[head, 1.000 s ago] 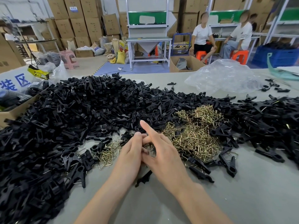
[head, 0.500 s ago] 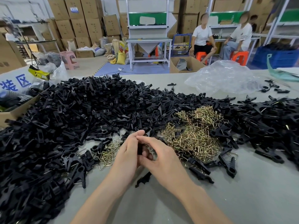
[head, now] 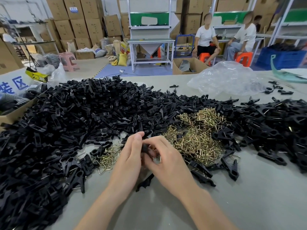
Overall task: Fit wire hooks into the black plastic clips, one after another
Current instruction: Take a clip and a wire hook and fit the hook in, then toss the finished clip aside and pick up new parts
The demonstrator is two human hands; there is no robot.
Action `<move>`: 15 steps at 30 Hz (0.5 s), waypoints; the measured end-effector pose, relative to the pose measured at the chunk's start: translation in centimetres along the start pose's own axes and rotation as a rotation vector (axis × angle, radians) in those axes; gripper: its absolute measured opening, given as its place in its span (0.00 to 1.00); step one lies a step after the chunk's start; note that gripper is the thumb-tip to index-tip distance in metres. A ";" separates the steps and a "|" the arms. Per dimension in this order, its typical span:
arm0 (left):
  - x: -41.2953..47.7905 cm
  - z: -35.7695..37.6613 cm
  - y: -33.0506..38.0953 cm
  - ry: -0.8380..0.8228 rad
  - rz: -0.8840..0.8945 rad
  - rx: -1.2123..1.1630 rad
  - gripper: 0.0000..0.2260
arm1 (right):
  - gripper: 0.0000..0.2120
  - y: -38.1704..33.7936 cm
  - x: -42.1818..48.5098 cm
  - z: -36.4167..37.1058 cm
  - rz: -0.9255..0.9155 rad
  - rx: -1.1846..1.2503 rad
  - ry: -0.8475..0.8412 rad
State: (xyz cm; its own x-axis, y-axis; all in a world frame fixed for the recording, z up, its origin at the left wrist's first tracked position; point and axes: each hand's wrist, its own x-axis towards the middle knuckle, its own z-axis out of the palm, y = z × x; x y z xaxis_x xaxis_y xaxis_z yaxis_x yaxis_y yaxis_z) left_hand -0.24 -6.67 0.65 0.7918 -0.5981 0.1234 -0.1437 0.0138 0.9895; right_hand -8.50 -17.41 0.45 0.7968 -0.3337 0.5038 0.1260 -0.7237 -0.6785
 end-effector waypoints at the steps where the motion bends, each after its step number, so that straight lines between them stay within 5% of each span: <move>1: -0.1 0.0 -0.1 -0.003 -0.002 -0.006 0.21 | 0.12 0.1 0.0 -0.2 0.015 0.008 0.024; 6: -0.8 0.3 -0.2 0.009 0.113 0.314 0.22 | 0.10 0.9 1.2 -4.8 0.298 0.398 0.335; 11: -0.7 1.3 -0.3 -0.076 0.197 0.616 0.22 | 0.23 4.2 3.2 -16.3 0.391 1.446 0.981; 15: 0.1 2.0 0.4 -0.078 0.239 0.723 0.26 | 0.20 5.0 3.1 -16.3 0.457 1.490 0.835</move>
State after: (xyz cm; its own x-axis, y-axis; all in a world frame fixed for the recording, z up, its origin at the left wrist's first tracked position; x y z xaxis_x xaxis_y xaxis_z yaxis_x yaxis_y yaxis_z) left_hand -1.38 -8.36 0.90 0.6498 -0.7001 0.2960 -0.6802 -0.3617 0.6375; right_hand -15.05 -31.92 7.32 0.4928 -0.8682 -0.0580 0.7609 0.4623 -0.4553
